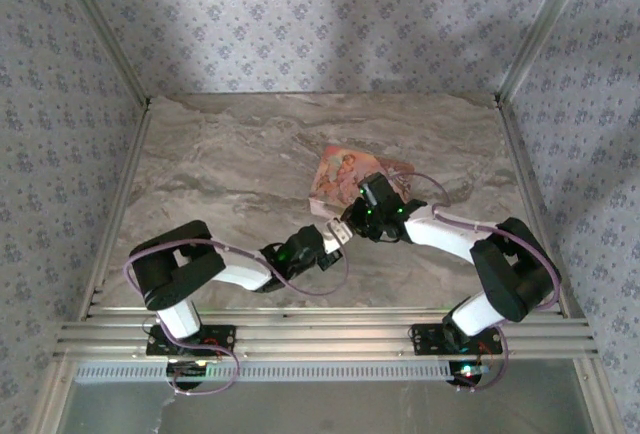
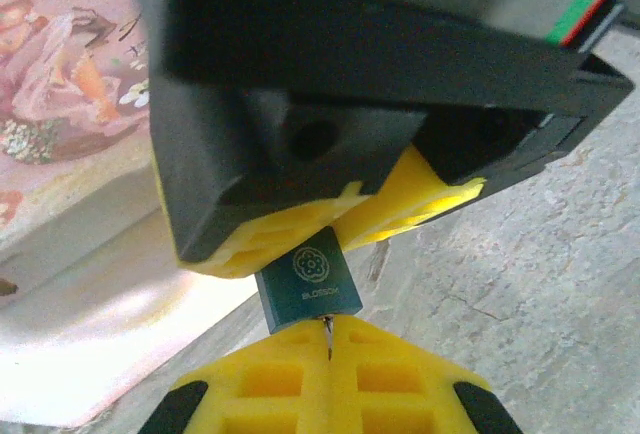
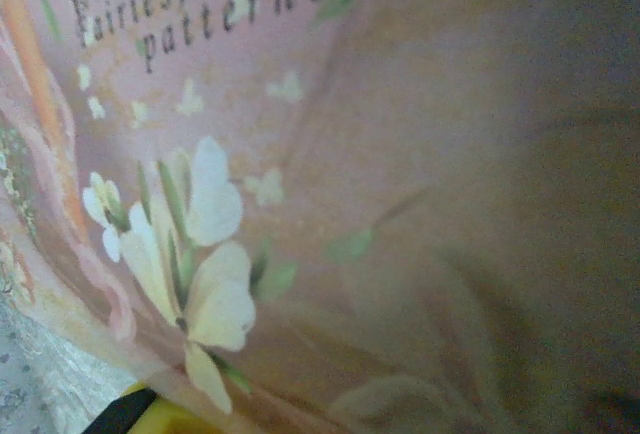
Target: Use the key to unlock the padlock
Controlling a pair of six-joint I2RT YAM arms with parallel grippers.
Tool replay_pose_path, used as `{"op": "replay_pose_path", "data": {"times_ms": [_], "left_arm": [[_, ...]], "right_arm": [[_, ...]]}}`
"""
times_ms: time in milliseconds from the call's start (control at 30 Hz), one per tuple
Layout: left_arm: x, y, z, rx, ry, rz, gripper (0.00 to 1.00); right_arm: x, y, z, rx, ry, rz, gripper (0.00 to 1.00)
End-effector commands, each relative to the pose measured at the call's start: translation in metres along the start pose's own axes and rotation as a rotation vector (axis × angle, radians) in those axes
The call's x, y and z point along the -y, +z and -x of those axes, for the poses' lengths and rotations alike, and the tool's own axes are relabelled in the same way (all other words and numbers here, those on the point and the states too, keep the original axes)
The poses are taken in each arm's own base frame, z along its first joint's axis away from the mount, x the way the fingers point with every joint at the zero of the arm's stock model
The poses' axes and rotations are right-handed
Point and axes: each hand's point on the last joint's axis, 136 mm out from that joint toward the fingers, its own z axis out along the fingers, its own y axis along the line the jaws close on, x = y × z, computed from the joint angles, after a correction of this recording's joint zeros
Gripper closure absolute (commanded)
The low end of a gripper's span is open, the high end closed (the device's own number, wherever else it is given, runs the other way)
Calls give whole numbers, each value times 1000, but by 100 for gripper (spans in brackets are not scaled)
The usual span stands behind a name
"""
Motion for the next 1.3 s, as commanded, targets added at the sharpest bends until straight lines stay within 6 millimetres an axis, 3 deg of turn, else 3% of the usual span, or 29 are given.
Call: {"op": "replay_pose_path", "data": {"times_ms": [0,33,133,200,400,633,833,1267], "left_arm": [[14,-5,-9,-68,118,-39,100],[13,-6,-8,-76,86,-45,100],[3,-6,-10,-94,-85,-74,65],[-7,-10,-14,-75,-257,-107,56],[-32,-30,-20,37,-718,-203,57],[-25,-34,6,124,-1037,-438,63],[-19,-22,11,148,-1142,-528,66],[-30,-14,19,169,-1130,-510,66]], "right_arm": [[-26,1,-10,-67,19,81,100],[-25,1,-10,-63,22,82,100],[-24,1,-8,-50,32,90,100],[-23,0,-5,-37,40,93,100],[-23,0,1,-14,50,101,100],[-25,0,2,-8,53,111,100],[-24,1,1,-10,55,114,100],[-27,2,0,-14,52,121,100]]}}
